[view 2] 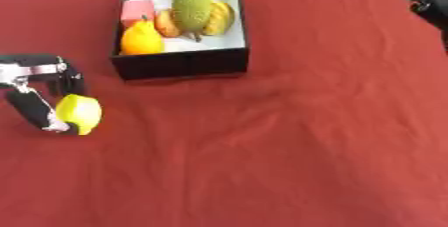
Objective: Pick up objects on the table and place them in the box.
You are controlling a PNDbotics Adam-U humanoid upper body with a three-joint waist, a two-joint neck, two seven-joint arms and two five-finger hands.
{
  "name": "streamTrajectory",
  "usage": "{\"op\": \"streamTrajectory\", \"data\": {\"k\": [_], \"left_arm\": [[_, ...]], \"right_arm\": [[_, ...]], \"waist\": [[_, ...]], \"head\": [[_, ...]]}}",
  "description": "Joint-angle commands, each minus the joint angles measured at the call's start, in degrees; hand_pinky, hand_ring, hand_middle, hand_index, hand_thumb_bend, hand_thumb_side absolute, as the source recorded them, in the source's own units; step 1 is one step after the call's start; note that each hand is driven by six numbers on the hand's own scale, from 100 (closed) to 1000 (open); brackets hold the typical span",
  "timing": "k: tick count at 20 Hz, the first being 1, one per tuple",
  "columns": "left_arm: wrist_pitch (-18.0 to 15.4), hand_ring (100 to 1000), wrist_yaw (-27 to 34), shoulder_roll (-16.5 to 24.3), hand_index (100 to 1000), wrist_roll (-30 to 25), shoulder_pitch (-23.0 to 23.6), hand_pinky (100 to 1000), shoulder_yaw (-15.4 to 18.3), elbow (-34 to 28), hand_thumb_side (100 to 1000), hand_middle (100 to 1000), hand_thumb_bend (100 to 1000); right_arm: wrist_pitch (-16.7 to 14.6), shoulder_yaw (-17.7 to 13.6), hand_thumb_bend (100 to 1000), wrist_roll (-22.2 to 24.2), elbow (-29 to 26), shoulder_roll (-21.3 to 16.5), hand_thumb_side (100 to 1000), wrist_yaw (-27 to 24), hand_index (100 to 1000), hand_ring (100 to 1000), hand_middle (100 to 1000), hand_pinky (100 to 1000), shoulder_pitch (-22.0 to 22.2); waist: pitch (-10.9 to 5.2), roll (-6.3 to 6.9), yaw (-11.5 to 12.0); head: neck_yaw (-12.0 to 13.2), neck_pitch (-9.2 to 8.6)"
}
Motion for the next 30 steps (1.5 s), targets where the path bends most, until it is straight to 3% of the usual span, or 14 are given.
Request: {"op": "streamTrajectory", "data": {"k": [1,5,8,12,15,18,24,28,29,30], "left_arm": [[-0.1,582,-0.9,2.7,567,1.0,-0.3,609,1.9,-3.6,100,492,384],[-0.7,584,-0.9,5.6,569,0.7,0.3,609,4.8,-10.7,100,495,397],[0.3,581,-0.5,7.6,557,0.9,-0.5,600,9.3,-16.8,100,496,400],[4.0,564,-2.7,4.2,535,3.0,-6.7,585,13.7,-17.9,100,480,409],[3.8,561,-6.7,-3.5,533,4.2,-13.9,586,13.5,-11.0,100,477,408],[1.1,566,-11.9,-11.6,536,5.0,-18.6,589,12.8,1.0,100,481,414],[-5.1,582,-23.2,-22.7,564,9.1,-20.5,606,14.9,23.6,100,506,459],[-9.6,598,-30.0,-26.8,602,15.5,-20.4,631,17.4,31.6,100,533,524],[-10.1,616,-30.9,-27.4,664,17.4,-20.3,656,18.3,32.6,100,581,622],[-10.2,737,-31.3,-27.7,794,19.4,-20.2,748,19.2,33.0,237,726,676]], "right_arm": [[-0.1,-0.6,229,-0.2,-1.3,-1.3,301,0.1,852,791,698,835,-0.5],[-0.2,-0.7,230,-0.3,-1.3,-1.6,300,0.1,852,791,698,835,-0.4],[-0.3,-0.8,231,-0.4,-1.3,-1.8,298,-0.1,851,790,697,835,-0.3],[-0.3,-0.9,231,-0.6,-1.3,-2.1,294,-0.6,851,790,697,835,-0.5],[-0.3,-0.7,230,-0.4,-1.3,-2.0,293,-1.3,851,791,698,834,-1.1],[0.0,-0.2,230,0.1,-1.3,-1.8,294,-1.8,852,791,699,835,-2.1],[0.2,0.4,225,0.7,-1.3,-1.3,294,-2.5,852,792,700,835,-3.7],[0.3,0.6,230,0.8,-1.3,-0.9,293,-2.7,852,792,700,836,-4.2],[0.3,0.6,230,0.9,-1.3,-0.8,293,-2.8,852,792,700,836,-4.3],[0.3,0.6,230,0.9,-1.3,-0.7,292,-2.8,852,792,700,836,-4.4]], "waist": [[-1.02,0.12,0.1],[-1.08,0.31,0.1],[-1.19,0.42,0.3],[-1.62,0.46,0.5],[-2.01,0.38,0.5],[-2.21,0.29,0.2],[-2.19,0.0,-0.8],[-2.0,-0.24,-1.3],[-1.99,-0.28,-1.4],[-1.99,-0.3,-1.4]], "head": [[0.1,-0.5],[-0.1,-0.64],[-0.3,-0.77],[-0.7,-0.86],[0.4,-0.96],[2.2,-1.23],[3.8,-1.93],[4.2,-2.12],[4.3,-2.11],[4.2,-2.08]]}}
